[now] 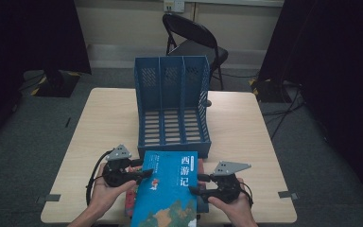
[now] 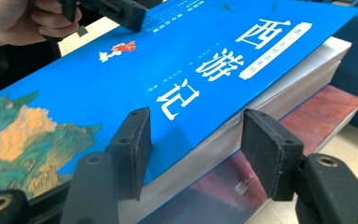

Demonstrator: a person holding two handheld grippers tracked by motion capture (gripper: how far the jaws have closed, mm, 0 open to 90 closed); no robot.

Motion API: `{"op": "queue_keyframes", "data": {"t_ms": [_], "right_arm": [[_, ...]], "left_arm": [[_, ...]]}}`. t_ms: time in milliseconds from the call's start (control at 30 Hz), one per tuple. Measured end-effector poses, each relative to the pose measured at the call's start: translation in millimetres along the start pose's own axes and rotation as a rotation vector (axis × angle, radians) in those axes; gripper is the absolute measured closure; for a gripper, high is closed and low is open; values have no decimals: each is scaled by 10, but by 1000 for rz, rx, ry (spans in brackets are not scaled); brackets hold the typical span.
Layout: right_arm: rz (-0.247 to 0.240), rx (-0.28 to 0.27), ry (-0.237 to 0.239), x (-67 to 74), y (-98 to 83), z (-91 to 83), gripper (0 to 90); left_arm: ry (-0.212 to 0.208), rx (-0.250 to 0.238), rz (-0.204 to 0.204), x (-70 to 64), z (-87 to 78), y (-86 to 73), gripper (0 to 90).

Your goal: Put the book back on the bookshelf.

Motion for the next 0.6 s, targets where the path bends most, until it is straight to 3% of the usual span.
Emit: {"op": "queue_keyframes", "data": {"t_ms": [133, 300, 400, 500, 600], "right_arm": [[-10, -7, -16, -16, 20, 9, 432], [-13, -9, -36, -58, 57, 35, 378], [16, -4, -55, -120, 86, 111, 277], [54, 8, -66, -150, 86, 171, 223], [122, 4, -38, -155, 51, 214, 204]], "left_arm": [[-50, -15, -55, 46, -13, -51, 412], [-68, -20, -41, 50, -18, -64, 398], [-96, 15, -63, 31, -35, -105, 355], [-103, 32, -72, 26, -62, -120, 383], [-110, 29, -67, 18, -108, -145, 423]]}}
Point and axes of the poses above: each handheld gripper's, and its own axes: z roughly forward along the jaws, y roughly out of its top, x roughly to its left, the point moved 6 cm from there along z, roughly forward along the jaws, and after that the axes turned 12 degrees about -z, right-handed, at the moved point
